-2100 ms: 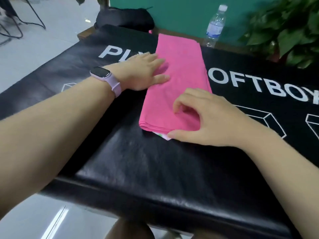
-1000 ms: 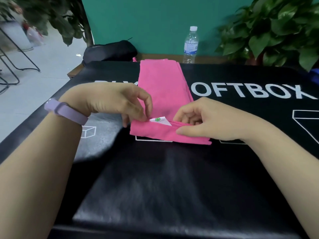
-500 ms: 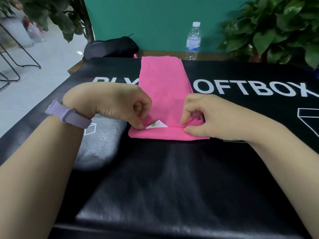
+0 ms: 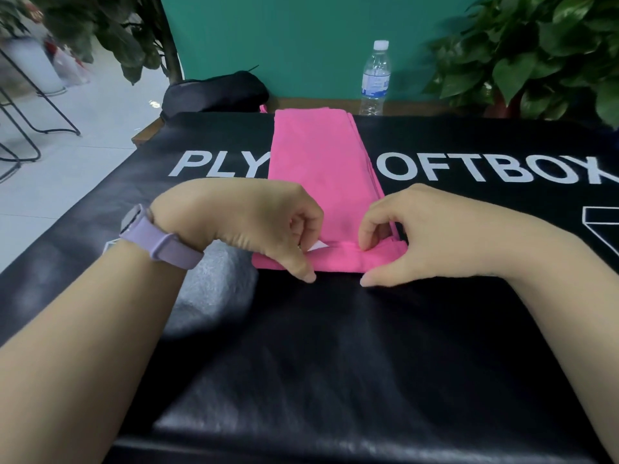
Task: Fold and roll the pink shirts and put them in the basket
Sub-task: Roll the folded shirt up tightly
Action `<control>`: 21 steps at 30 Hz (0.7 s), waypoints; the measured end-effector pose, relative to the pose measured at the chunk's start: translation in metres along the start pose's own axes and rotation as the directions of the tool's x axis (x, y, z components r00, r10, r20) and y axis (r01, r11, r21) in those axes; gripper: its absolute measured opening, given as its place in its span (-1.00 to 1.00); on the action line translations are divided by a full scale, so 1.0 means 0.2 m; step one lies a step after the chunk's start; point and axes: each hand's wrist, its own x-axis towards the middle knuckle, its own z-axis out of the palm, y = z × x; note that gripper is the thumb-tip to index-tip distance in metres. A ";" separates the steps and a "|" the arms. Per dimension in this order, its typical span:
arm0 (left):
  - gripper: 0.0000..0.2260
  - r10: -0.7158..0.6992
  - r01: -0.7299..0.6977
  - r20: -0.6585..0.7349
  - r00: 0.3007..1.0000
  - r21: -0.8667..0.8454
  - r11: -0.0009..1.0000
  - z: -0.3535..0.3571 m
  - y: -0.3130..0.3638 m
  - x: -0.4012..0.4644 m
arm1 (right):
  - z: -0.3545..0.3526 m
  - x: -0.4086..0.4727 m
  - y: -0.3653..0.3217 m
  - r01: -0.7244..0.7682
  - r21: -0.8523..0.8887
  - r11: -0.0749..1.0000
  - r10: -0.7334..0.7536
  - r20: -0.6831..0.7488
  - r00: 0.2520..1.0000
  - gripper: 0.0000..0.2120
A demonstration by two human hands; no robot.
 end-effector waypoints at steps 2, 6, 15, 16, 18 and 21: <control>-0.79 0.006 -0.005 -0.043 0.999 0.020 1.000 0.01 0.00 0.01 | 0.00 0.00 0.00 0.019 0.022 1.000 -0.019 -0.009 1.000 -0.89; -0.93 0.025 -0.021 -0.075 0.997 0.053 0.998 0.00 -0.03 0.03 | 0.00 0.03 0.02 0.026 0.114 0.993 -0.019 -0.061 0.998 -0.88; -0.92 0.005 -0.015 -0.071 0.997 -0.143 0.990 -0.05 -0.15 0.06 | 0.03 0.09 0.08 -0.024 0.141 0.990 0.046 -0.155 0.987 -0.88; -0.92 -0.009 -0.004 -0.086 0.996 -0.151 0.988 -0.04 -0.14 0.06 | 0.04 0.09 0.09 -0.046 0.134 0.990 0.067 -0.159 0.985 -0.89; -0.92 -0.019 -0.007 -0.161 0.987 -0.158 0.987 -0.03 -0.12 0.06 | 0.06 0.10 0.11 -0.084 0.133 0.988 0.109 -0.196 0.974 -0.89; -0.96 -0.003 0.053 -0.381 0.925 0.121 0.991 0.04 -0.03 0.03 | 0.11 0.09 0.09 -0.132 0.147 0.980 0.170 -0.286 0.943 -0.89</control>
